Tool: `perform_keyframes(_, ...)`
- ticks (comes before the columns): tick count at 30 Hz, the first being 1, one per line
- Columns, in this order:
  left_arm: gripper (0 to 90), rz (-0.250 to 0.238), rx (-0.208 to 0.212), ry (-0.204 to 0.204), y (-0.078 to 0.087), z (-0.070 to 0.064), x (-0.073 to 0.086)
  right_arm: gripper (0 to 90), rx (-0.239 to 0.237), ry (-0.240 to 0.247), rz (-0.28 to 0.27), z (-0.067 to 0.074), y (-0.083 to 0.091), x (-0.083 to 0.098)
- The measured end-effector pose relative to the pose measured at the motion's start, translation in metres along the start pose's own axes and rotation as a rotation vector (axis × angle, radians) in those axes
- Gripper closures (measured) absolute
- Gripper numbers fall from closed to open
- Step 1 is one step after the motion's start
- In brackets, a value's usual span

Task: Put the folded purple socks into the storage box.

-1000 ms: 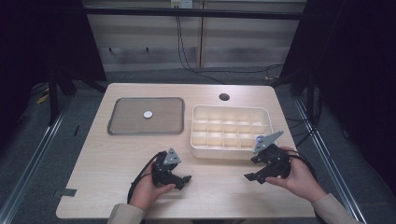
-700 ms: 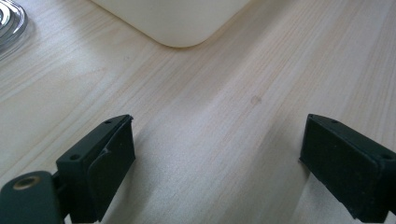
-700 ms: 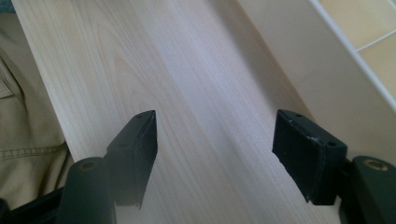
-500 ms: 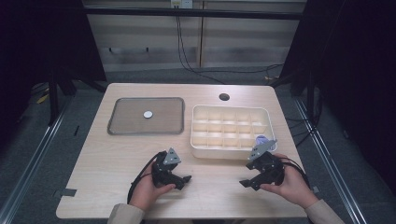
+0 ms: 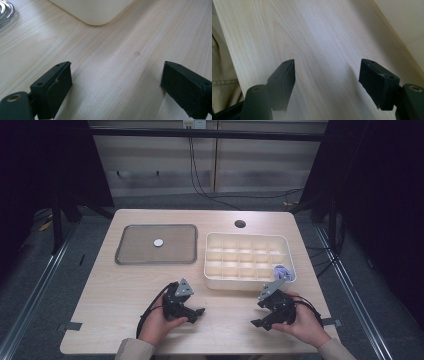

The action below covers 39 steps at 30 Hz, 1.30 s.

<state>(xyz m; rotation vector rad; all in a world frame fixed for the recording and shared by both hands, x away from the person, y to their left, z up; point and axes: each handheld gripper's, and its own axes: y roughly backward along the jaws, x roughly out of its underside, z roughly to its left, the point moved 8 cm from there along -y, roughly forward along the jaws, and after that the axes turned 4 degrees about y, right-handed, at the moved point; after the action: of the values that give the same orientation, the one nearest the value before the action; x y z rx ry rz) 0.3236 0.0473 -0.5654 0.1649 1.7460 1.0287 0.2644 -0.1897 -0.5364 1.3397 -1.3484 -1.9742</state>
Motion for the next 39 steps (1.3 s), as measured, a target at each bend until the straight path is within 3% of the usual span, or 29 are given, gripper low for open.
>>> perform_keyframes(17, 9.2, -0.001, 0.0, 0.002, 0.0, 0.0, 0.0, 26.7, 0.01, 0.036, -0.019, -0.001, -0.016, 0.006)
perform_keyframes(26, 9.2, -0.001, 0.0, 0.002, 0.0, 0.0, 0.0, 22.2, 0.04, 0.082, -0.083, 0.001, -0.019, 0.008)
perform_keyframes(39, 9.2, -0.003, 0.001, 0.003, 0.0, 0.0, 0.0, 17.6, 0.054, 0.08, -0.173, 0.003, -0.022, 0.01)
